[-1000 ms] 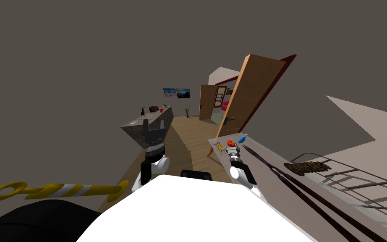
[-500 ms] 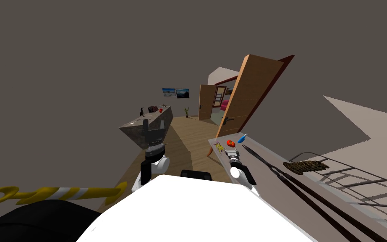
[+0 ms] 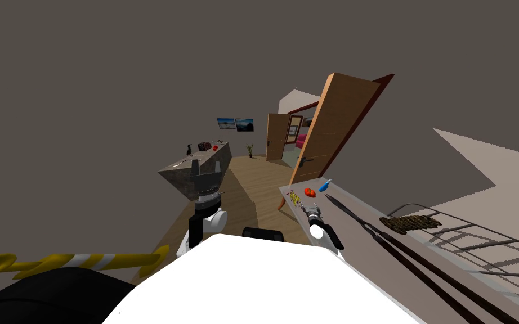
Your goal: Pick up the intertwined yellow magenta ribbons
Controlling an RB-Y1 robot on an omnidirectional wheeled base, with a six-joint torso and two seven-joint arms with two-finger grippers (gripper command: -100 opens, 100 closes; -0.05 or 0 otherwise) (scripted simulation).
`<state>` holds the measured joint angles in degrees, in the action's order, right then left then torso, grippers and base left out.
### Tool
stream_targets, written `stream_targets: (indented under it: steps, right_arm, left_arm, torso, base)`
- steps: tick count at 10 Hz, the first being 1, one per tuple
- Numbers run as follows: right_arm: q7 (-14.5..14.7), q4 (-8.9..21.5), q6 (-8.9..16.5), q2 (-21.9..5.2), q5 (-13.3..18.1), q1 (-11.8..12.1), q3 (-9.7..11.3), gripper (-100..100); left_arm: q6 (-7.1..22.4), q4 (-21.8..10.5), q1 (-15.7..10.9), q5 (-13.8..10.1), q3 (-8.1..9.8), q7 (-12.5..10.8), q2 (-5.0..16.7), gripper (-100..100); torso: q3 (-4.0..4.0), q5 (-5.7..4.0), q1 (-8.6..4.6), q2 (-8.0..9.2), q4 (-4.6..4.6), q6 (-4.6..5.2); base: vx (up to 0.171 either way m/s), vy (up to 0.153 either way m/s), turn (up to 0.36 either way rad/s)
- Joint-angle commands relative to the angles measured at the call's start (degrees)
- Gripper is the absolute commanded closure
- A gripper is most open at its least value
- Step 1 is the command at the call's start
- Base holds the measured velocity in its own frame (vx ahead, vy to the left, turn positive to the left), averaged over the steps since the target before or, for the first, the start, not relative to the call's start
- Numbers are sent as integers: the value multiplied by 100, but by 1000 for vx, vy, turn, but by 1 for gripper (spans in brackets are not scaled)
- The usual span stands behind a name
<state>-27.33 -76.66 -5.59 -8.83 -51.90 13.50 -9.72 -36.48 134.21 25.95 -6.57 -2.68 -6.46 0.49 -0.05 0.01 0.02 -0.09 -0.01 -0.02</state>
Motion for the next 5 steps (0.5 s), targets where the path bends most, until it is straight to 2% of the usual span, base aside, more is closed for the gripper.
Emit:
stream_targets:
  steps: [1, 2, 3, 4, 5]
  right_arm:
    - [-72, 278, 213, 65, -286, -83, -104, -100]
    - [-72, 278, 213, 65, -367, -83, -104, -100]
    - [-154, 511, 376, 104, -584, -142, -184, -100]
    - [-154, 511, 376, 104, -654, -142, -184, -100]
    - [-232, 651, 535, 145, -850, -195, -264, -100]
  left_arm:
    - [0, 0, 0, 0, 0, 0, 0, 0]
    - [0, 0, 0, 0, 0, 0, 0, 0]
    - [0, 0, 0, 0, 0, 0, 0, 0]
    - [0, 0, 0, 0, 0, 0, 0, 0]
    - [0, 0, 0, 0, 0, 0, 0, 0]
  torso:
    - [0, 0, 0, 0, 0, 0]
    - [-1, 0, 0, -1, 0, 0]
    - [0, 0, -1, 1, 0, 1]
    - [0, 0, -1, 0, 0, 1]
    - [1, 0, -2, 1, 0, 1]
  base:
    - [17, 3, -3]
    - [15, 2, -1]
    - [19, -1, -1]
    - [15, -2, 0]
    - [21, -5, 7]
